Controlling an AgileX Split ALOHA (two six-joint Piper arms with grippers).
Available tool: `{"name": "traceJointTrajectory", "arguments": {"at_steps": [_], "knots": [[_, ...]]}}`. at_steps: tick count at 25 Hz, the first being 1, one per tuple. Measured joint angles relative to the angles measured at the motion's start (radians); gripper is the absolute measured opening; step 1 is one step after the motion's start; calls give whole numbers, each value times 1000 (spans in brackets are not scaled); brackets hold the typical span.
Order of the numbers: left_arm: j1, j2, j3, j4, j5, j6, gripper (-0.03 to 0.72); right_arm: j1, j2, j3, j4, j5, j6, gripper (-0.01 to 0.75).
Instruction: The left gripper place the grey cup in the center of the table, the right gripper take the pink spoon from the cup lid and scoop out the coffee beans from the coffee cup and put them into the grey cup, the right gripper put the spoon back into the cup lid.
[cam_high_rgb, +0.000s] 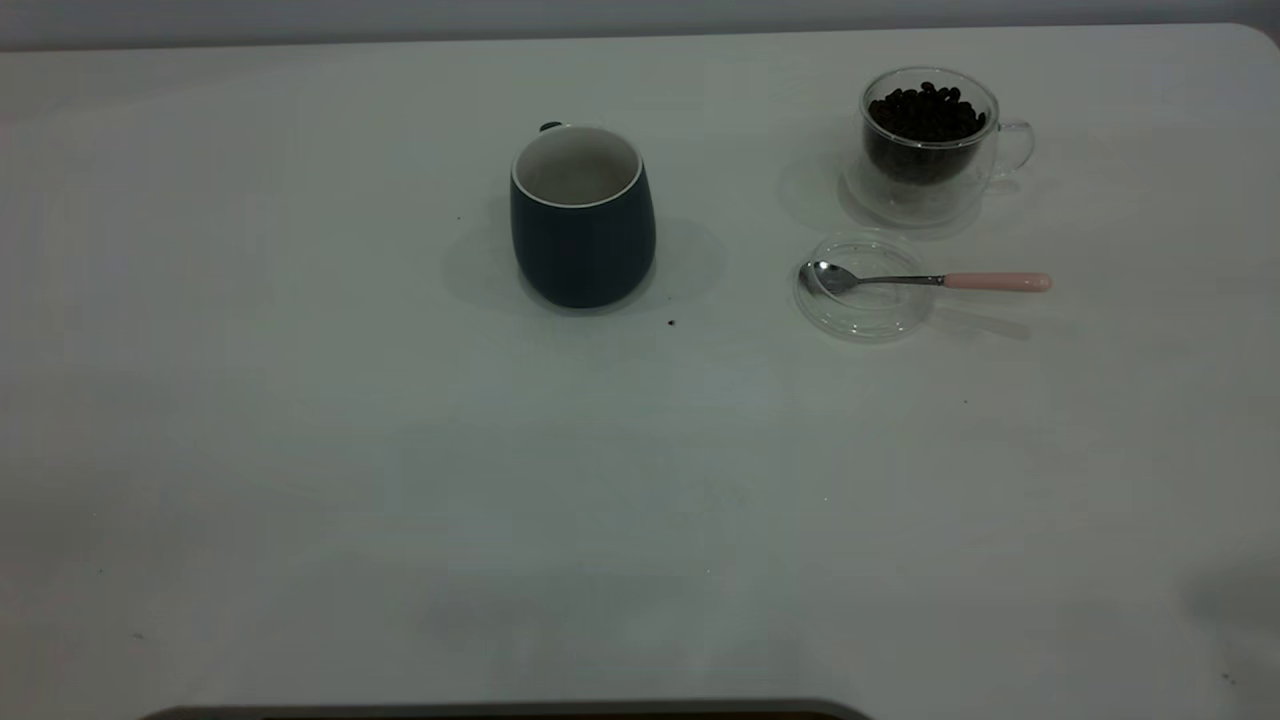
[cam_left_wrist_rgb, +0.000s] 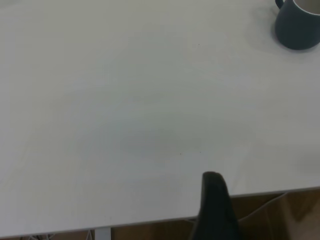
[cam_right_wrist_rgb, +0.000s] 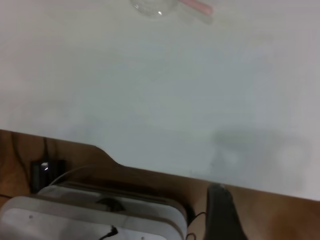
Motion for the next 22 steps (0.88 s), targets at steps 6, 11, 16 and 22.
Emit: {"name": "traceJointTrajectory", "arguments": {"at_steps": [6, 11, 16, 22], "knots": [[0, 0, 0, 0, 1, 0, 586, 0, -224, 91, -21, 13, -3, 510], [0, 0, 0, 0, 1, 0, 586, 0, -421, 184, -65, 12, -11, 510], [0, 0, 0, 0, 1, 0, 586, 0, -551, 308, -75, -69, -11, 510], [0, 0, 0, 0, 1, 0, 586, 0, -651, 363, -71, -83, -12, 510]]}}
